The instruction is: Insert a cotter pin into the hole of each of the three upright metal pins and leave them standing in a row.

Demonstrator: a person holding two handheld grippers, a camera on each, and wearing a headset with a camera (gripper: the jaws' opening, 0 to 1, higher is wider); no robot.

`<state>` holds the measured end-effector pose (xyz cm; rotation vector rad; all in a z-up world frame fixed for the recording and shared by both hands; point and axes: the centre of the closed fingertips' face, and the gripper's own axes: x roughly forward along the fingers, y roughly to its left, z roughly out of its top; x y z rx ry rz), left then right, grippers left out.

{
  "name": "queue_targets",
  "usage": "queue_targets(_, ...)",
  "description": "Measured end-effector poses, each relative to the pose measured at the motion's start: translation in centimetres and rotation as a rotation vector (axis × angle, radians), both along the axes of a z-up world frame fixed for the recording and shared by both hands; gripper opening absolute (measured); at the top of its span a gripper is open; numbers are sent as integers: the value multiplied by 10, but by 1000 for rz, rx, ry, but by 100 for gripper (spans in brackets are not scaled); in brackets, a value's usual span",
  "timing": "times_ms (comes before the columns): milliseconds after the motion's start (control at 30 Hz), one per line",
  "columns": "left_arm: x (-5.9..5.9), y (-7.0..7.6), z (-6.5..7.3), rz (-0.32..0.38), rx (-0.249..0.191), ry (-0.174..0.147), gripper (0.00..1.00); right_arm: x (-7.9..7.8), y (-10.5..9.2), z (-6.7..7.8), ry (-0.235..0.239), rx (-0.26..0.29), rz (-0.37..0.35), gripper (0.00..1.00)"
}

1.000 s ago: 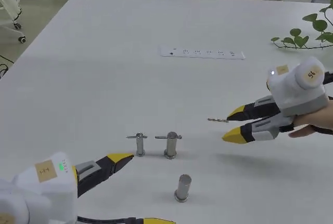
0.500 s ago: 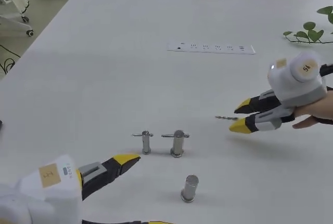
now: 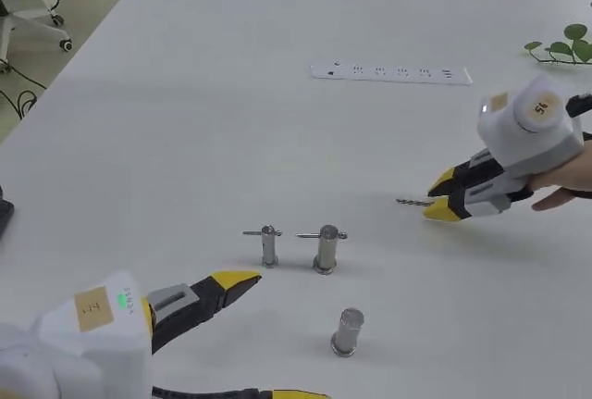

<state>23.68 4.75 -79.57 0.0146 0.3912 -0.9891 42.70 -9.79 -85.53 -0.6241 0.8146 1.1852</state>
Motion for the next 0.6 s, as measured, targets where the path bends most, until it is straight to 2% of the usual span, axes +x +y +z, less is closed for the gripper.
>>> queue_targets(467, -1, 1, -1, -1, 10, 4, 72, 4, -3, -7, 3, -58, 59, 10)
queue_targets(600, -1, 2, -1, 0, 11, 6, 72, 9, -4, -9, -20, -92, 101, 8)
